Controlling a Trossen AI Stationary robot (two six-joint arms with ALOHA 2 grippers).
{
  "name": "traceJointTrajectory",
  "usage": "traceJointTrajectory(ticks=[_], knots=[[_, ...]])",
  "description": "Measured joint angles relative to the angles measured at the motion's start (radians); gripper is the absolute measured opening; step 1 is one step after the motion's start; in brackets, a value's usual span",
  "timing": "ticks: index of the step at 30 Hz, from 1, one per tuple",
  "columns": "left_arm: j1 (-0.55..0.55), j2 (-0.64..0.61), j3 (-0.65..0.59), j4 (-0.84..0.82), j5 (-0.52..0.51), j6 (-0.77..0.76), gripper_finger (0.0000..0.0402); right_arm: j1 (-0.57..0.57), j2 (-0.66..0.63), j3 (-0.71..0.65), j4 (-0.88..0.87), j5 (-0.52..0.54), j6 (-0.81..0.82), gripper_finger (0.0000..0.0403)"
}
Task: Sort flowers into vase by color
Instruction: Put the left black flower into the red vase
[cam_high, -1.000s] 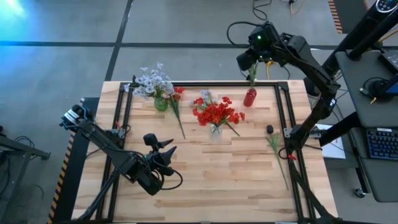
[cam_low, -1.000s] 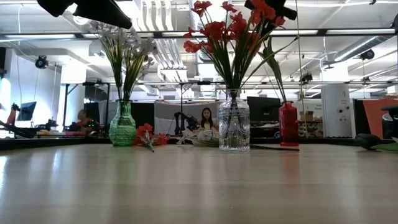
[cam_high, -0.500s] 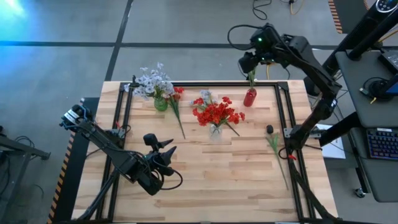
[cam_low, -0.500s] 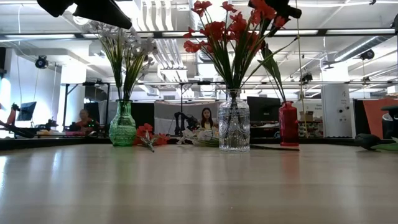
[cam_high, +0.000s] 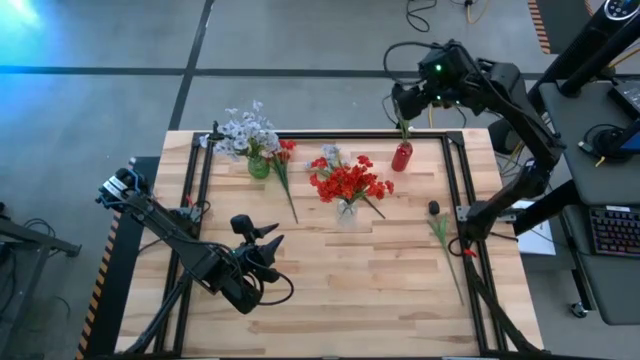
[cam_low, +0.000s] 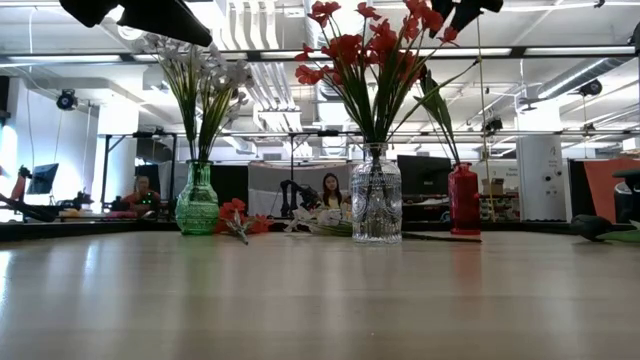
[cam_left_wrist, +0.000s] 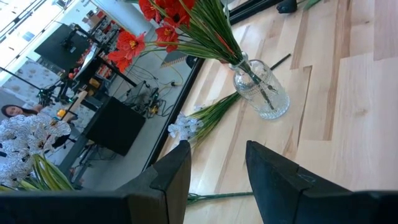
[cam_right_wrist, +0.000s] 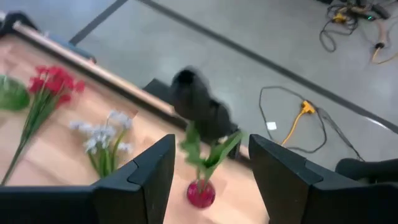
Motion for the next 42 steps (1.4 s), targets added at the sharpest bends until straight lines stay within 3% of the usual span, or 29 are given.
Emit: traceJointTrajectory(ticks=[9, 15, 29, 34, 42], knots=[[0.000, 0.000, 0.000, 0.000, 0.000, 0.000, 0.0136, 0.148, -0.006, -0.084, -0.073, -0.007, 0.066, 0.0196], [0.000, 0.000, 0.000, 0.001, 0.026, -0.007, 0.0136, 0.167, -0.054, -0.213, -0.065, 0.019, 0.106, 0.0196], [0.000, 0.000, 0.000, 0.002, 0.026, -0.019, 0.0136, 0.164, -0.243, -0.733, 0.379, 0.025, 0.117, 0.0194], [0.000, 0.000, 0.000, 0.002, 0.026, -0.018, 0.0136, 0.144, -0.243, -0.803, 0.466, 0.026, 0.121, 0.0194], [0.000, 0.000, 0.000, 0.002, 0.026, -0.019, 0.0136, 0.113, -0.243, -0.809, 0.465, 0.079, 0.120, 0.0194]])
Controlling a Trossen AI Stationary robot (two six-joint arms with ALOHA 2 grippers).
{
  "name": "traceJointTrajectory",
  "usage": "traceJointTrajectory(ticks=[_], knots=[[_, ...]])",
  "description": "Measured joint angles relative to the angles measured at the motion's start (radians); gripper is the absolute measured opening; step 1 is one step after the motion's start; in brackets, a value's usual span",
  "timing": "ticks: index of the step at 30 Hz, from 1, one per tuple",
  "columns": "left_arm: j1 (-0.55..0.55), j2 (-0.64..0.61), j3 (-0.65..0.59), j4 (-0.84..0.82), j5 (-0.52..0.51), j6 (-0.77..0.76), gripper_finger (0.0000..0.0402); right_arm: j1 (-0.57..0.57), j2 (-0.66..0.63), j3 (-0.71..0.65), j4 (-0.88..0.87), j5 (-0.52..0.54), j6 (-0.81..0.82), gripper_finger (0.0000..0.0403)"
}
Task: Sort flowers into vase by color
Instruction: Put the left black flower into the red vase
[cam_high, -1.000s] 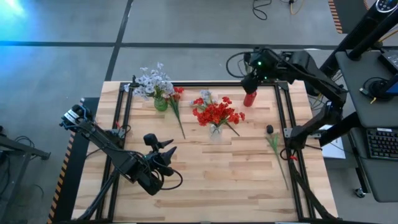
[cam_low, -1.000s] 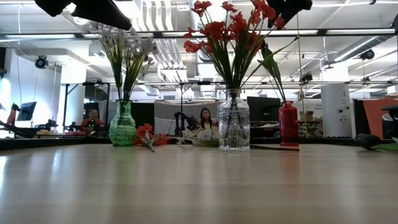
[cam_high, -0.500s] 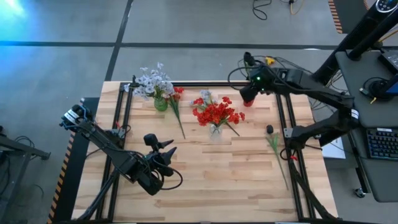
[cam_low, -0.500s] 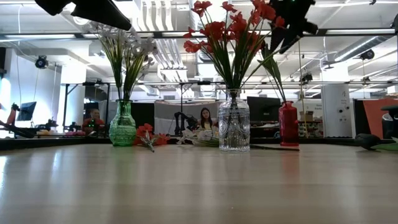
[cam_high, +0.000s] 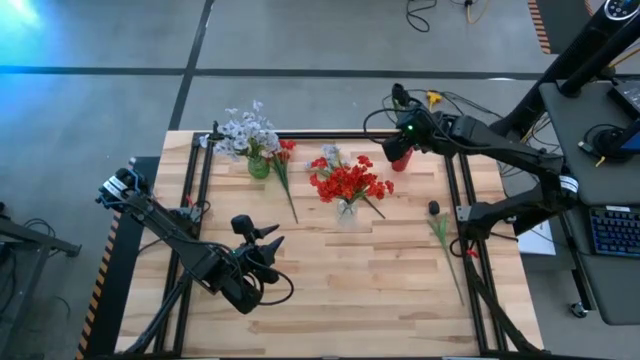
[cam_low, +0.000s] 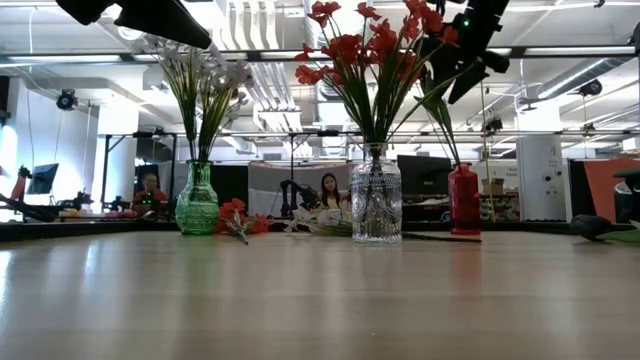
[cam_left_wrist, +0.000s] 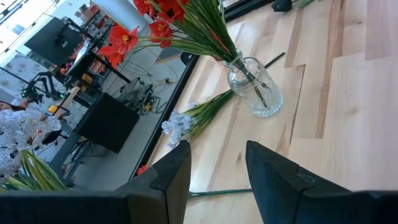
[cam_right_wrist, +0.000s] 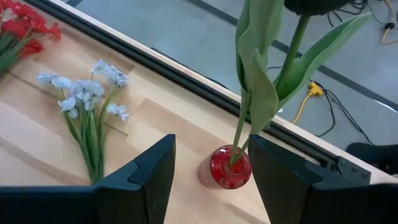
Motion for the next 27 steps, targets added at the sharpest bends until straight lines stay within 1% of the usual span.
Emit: traceJointTrajectory(ticks=[10, 17, 21, 27], knots=[[0.000, 0.000, 0.000, 0.000, 0.000, 0.000, 0.0136, 0.000, 0.034, -0.008, 0.057, 0.002, -0.009, 0.0194], [0.000, 0.000, 0.000, 0.000, 0.000, -0.001, 0.0136, -0.002, 0.072, -0.008, 0.060, 0.077, -0.011, 0.0194], [0.000, 0.000, 0.000, 0.000, 0.000, -0.001, 0.0136, -0.008, 0.079, -0.008, 0.061, 0.083, -0.015, 0.0194], [0.000, 0.000, 0.000, 0.000, 0.000, -0.001, 0.0136, -0.011, 0.080, -0.008, 0.071, 0.127, -0.020, 0.0194]])
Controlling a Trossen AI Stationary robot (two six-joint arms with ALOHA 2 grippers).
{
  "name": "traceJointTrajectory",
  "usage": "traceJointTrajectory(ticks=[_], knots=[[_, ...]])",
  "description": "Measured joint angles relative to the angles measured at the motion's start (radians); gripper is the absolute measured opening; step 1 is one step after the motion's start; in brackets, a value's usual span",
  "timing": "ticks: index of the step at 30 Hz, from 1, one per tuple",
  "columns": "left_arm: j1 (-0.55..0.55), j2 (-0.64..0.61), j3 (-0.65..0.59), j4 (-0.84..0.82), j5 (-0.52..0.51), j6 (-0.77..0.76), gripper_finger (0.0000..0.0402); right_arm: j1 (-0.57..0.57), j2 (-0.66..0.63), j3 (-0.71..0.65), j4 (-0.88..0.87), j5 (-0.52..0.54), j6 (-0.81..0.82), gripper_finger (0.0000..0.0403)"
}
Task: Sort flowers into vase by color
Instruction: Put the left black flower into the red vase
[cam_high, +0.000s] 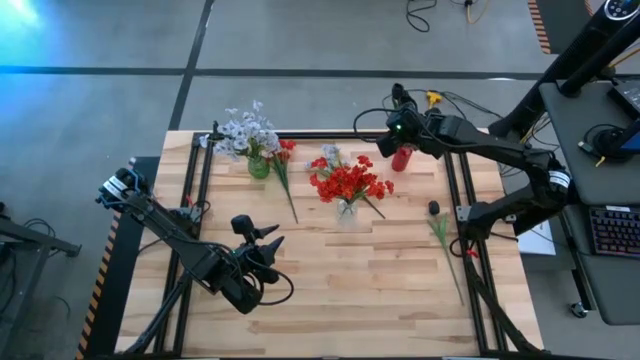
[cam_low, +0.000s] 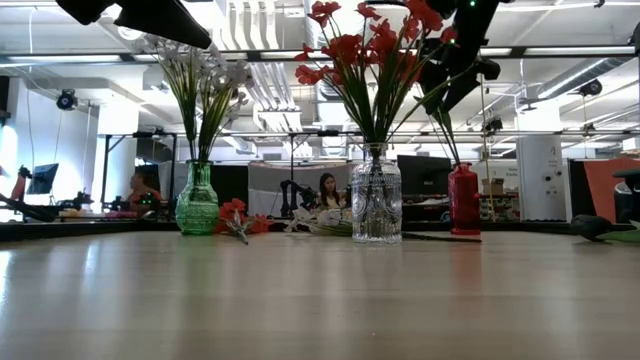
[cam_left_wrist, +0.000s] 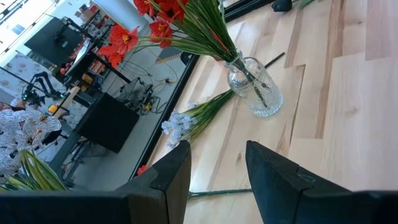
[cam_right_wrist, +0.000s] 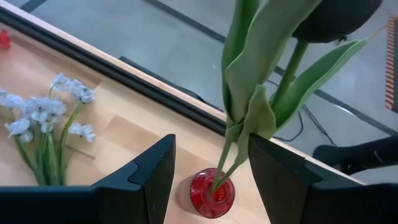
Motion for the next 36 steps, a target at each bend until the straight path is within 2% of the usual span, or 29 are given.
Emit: traceJointTrajectory(ticks=[8, 10, 16, 21, 31, 36], knots=[[0.000, 0.000, 0.000, 0.000, 0.000, 0.000, 0.0136, 0.000, 0.017, 0.000, 0.004, 0.001, -0.011, 0.0194], [0.000, 0.000, 0.000, 0.000, 0.000, 0.000, 0.0136, 0.000, 0.011, 0.002, -0.010, -0.035, -0.013, 0.0194], [0.000, 0.000, 0.000, 0.030, 0.000, -0.008, 0.0136, 0.007, -0.052, 0.076, -0.134, -0.068, -0.001, 0.0194], [0.000, 0.000, 0.021, 0.102, -0.005, 0.002, 0.0136, 0.007, -0.136, 0.118, -0.165, -0.081, -0.027, 0.0194], [0.003, 0.000, 0.107, 0.435, -0.009, 0.348, 0.0136, 0.010, -0.303, 0.077, -0.159, -0.084, -0.068, 0.0194], [0.006, 0.000, 0.120, 0.453, -0.010, 0.359, 0.0136, 0.010, -0.339, 0.043, -0.120, -0.084, -0.103, 0.0194]])
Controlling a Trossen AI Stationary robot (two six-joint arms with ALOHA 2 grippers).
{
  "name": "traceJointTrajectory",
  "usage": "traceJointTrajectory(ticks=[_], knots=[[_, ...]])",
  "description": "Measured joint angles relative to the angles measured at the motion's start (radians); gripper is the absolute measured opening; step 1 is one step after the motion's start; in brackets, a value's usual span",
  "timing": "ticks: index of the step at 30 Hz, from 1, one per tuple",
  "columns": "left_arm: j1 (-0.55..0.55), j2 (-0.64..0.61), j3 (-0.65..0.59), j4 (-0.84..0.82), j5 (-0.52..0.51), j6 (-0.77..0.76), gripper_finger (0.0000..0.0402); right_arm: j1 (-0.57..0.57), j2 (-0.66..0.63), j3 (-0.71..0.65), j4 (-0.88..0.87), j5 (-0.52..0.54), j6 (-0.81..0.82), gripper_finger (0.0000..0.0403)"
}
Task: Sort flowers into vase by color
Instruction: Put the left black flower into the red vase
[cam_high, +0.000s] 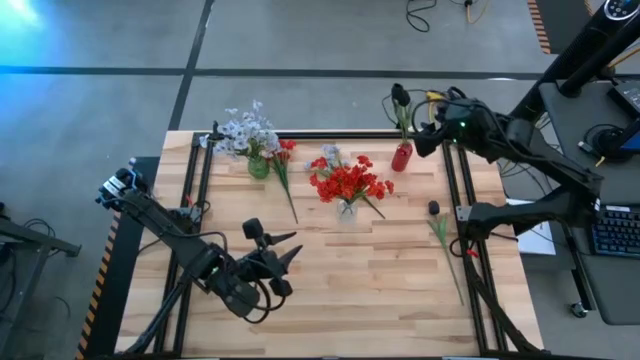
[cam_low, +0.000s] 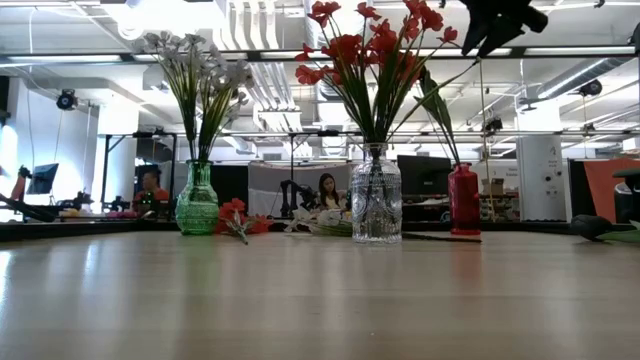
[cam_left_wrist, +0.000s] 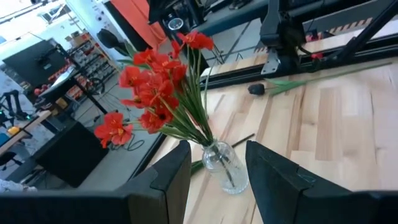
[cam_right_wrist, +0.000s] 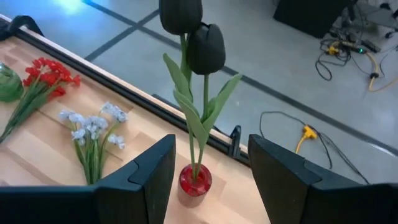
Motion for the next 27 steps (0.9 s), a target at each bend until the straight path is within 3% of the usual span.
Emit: traceJointTrajectory(ticks=[16, 27], knots=[[0.040, 0.016, 0.000, -0.042, -0.002, 0.183, 0.0136, 0.002, 0.030, -0.055, 0.195, 0.007, -0.045, 0.0194], [0.037, 0.016, 0.000, -0.177, 0.002, 0.119, 0.0136, 0.065, 0.019, -0.055, 0.146, 0.000, 0.090, 0.0194]])
